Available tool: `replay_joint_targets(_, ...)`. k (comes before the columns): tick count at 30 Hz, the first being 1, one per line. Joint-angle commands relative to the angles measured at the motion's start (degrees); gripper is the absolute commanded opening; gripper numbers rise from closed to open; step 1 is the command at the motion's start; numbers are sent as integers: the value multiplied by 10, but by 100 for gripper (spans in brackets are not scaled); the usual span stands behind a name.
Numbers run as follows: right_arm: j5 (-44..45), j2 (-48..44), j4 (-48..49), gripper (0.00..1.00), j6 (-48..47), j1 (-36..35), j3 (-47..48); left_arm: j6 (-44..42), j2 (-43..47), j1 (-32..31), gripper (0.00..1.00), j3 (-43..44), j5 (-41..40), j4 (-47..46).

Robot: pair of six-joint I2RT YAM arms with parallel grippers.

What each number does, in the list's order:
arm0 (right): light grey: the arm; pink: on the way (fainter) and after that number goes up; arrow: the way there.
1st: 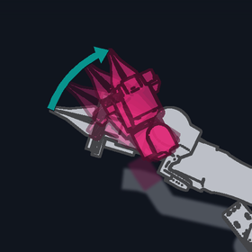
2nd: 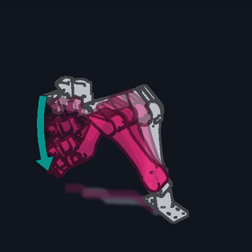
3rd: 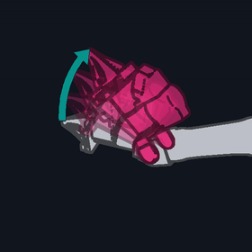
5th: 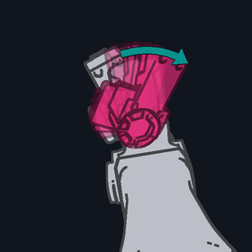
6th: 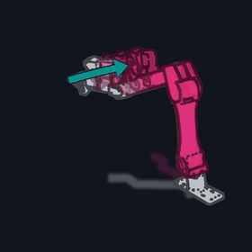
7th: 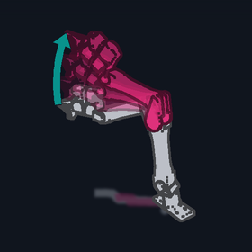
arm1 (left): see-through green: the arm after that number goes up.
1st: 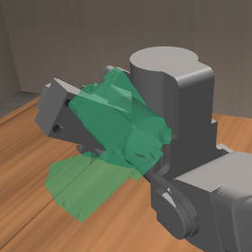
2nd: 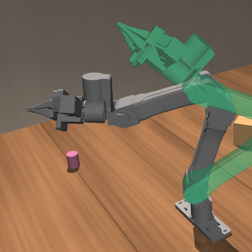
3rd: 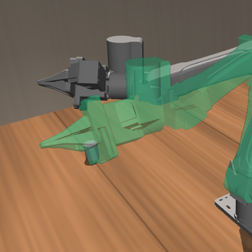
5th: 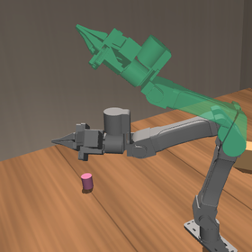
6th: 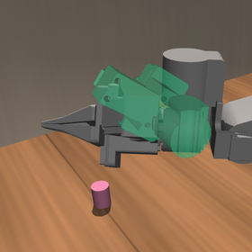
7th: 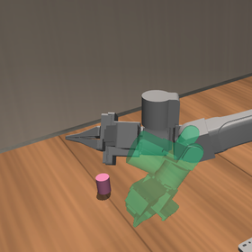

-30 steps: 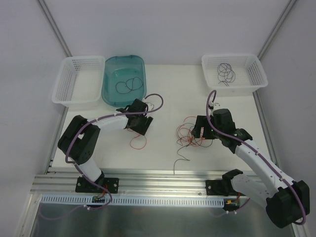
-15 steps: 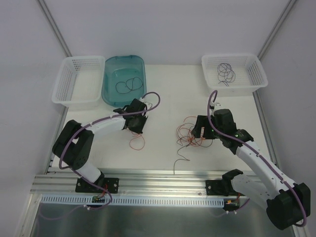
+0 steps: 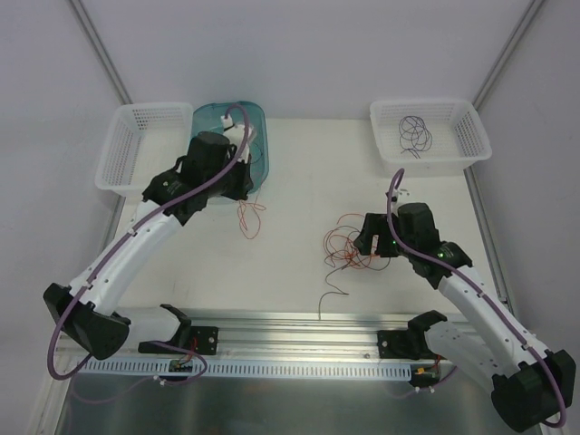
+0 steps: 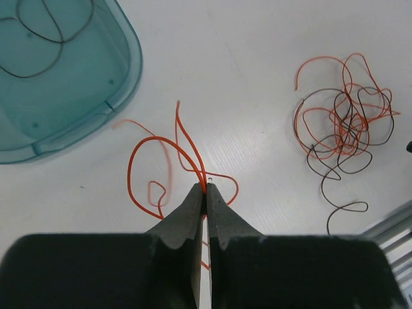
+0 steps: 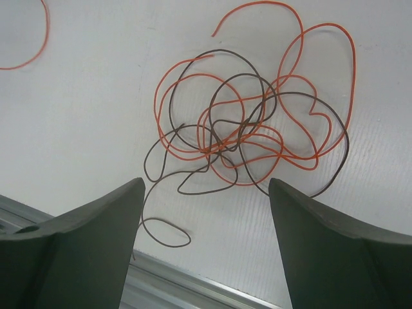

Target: Untangle the cables

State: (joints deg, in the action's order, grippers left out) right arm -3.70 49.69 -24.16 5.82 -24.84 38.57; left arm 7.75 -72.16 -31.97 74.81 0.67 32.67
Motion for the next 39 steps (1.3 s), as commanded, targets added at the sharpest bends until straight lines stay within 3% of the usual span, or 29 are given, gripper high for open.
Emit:
replay_joint_targets(1,5,-16,-10,82,-13,-2,23,-26,21,23,0,91,-32,60)
replay_joint_targets(12,-4,-28,-17,82,-13,-1,26,-67,-32,128,0,335,-102,59)
replay_joint_targets(18,-21,-21,-19,82,-18,-1,31,-100,-113,202,0,495,-126,46)
replay_joint_targets(21,-28,-15,-22,83,-27,-1,34,-113,-175,239,0,536,-140,22)
replay_joint_targets(27,-35,8,-23,86,-46,-1,33,-92,-247,306,0,529,-168,-43)
replay_joint_targets(33,-45,18,-15,88,-52,-1,24,-84,-333,345,0,466,-209,-135)
replay_joint_targets(39,-44,30,-19,88,-54,-1,28,-78,-420,395,0,432,-195,-171)
